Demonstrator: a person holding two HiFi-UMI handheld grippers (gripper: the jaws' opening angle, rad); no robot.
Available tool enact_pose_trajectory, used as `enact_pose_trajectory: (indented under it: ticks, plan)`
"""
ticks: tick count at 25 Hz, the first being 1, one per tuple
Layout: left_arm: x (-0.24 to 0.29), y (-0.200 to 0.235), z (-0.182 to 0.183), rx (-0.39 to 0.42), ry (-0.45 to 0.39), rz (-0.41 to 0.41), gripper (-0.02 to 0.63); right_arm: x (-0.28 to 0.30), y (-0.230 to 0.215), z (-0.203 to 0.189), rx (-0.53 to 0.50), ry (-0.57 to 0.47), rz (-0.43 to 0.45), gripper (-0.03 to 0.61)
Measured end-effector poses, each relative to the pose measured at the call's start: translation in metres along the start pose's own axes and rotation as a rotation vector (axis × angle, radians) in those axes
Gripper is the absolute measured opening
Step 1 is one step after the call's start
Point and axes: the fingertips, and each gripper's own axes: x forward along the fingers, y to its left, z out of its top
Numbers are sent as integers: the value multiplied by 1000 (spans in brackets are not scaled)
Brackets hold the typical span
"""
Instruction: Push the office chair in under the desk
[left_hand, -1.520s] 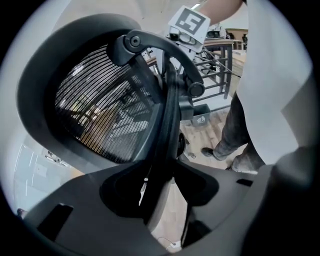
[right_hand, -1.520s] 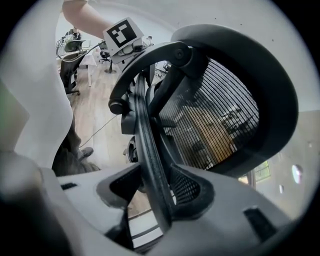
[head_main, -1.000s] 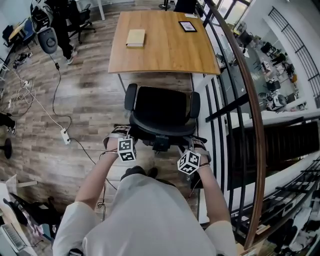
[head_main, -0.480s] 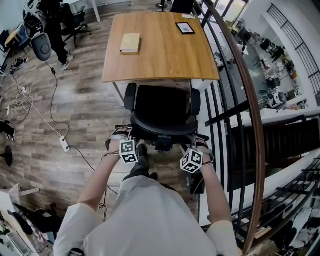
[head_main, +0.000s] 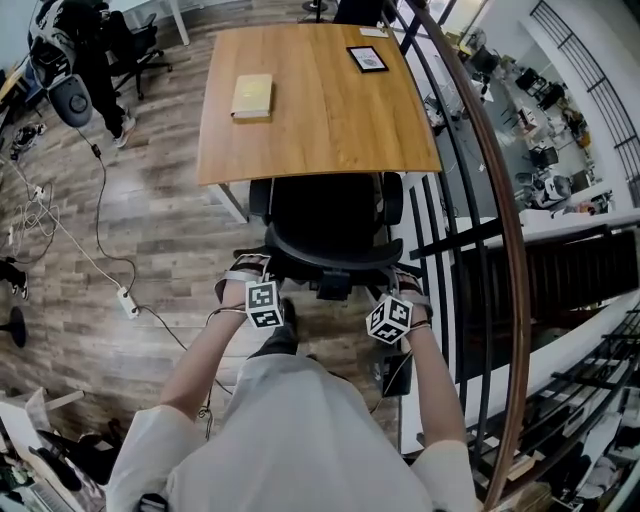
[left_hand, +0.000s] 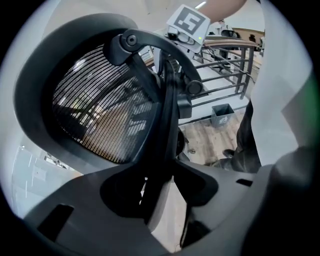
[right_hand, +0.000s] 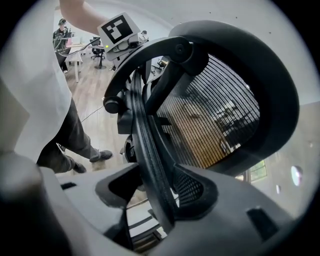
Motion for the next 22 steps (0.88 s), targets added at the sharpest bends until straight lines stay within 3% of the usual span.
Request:
enact_pose_trajectory:
  ticks: [8,22]
  plan:
    - [23,60,-7,57,-23,18,162,34,-53,12,19,16,-26,207]
    - [57,136,-10,56,-43,53,152,85,-131,21,29,50,-46,227]
